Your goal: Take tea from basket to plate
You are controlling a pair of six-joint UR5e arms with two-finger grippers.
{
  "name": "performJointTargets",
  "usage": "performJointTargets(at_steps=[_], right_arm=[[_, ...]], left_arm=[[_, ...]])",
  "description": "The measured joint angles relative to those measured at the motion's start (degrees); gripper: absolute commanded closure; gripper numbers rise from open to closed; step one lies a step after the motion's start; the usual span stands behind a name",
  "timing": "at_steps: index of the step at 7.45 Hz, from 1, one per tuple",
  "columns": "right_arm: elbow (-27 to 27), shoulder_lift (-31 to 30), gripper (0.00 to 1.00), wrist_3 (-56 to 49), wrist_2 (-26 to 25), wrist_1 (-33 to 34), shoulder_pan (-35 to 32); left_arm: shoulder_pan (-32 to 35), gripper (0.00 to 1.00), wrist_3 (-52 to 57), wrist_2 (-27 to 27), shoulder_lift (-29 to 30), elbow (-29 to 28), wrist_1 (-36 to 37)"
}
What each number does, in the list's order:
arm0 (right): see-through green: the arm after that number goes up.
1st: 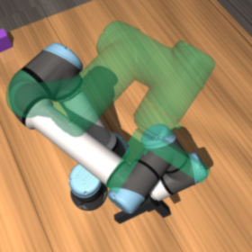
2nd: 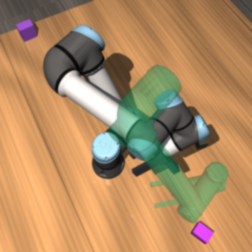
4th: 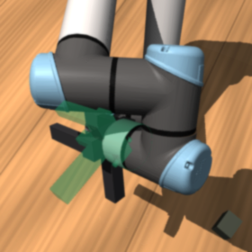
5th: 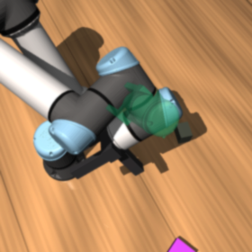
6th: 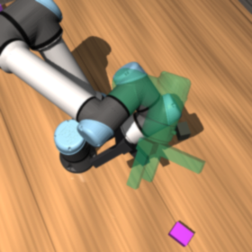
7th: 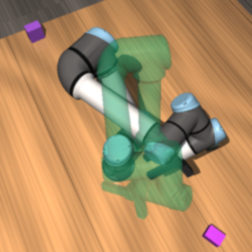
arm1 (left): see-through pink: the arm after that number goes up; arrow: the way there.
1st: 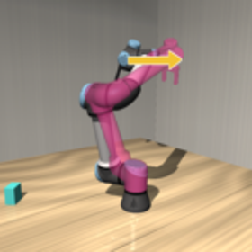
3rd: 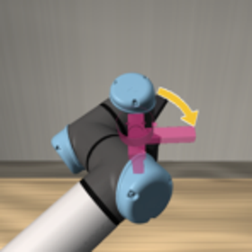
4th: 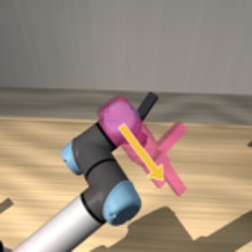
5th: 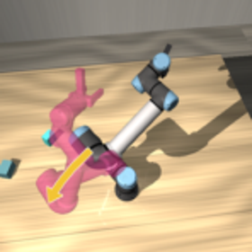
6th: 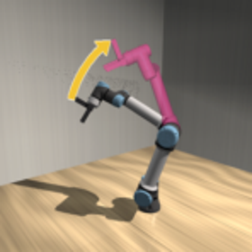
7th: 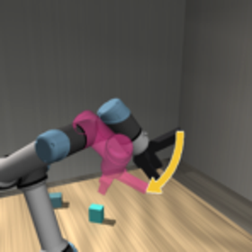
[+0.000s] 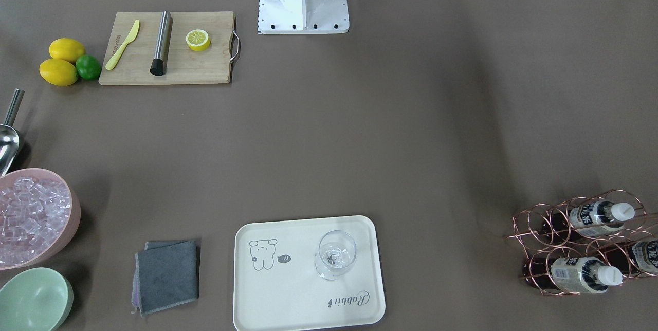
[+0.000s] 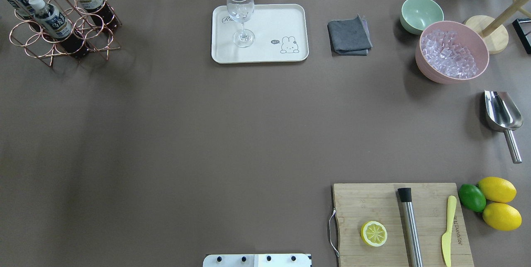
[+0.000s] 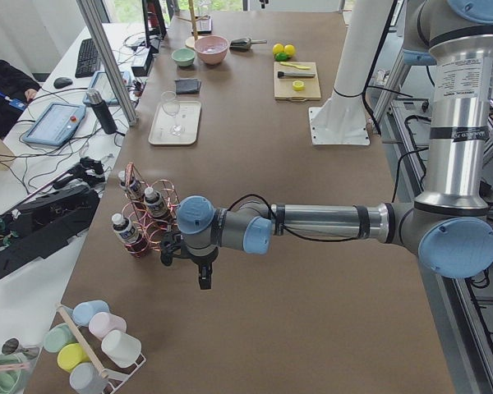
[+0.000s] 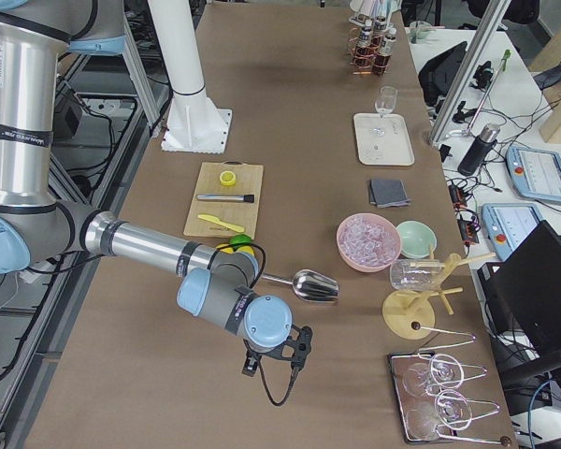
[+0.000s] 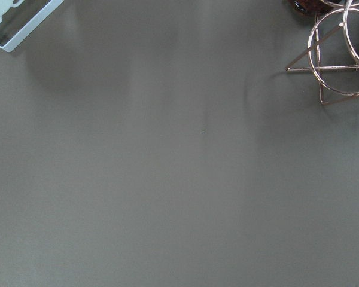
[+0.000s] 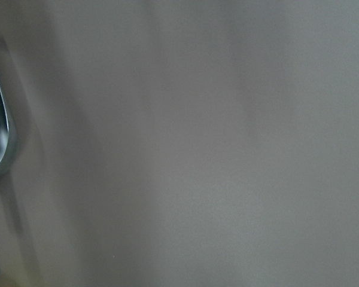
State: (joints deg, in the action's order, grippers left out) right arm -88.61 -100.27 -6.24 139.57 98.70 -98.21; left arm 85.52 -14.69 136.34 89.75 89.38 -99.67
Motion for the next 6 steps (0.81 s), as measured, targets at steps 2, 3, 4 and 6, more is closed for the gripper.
performJointTargets(at_steps=[2,3,4,6], right_arm=[[0.1,0.0,0.0,0.0,0.0,0.0,0.0],[0.3,0.0,0.0,0.0,-0.1,0.0,0.0],[0.6,0.0,0.0,0.0,-0.1,0.0,-0.1],[0.8,0.0,0.0,0.0,-0.1,0.0,-0.1]], left_arm=[[0.0,0.02,0.0,0.0,0.1,0.0,0.0],[0.0,0.02,-0.1,0.1,0.2,0.1,0.0],[0.0,0.02,-0.1,0.1,0.3,0.1,0.0],[0.0,0.02,-0.1,0.1,0.3,0.1,0.0]])
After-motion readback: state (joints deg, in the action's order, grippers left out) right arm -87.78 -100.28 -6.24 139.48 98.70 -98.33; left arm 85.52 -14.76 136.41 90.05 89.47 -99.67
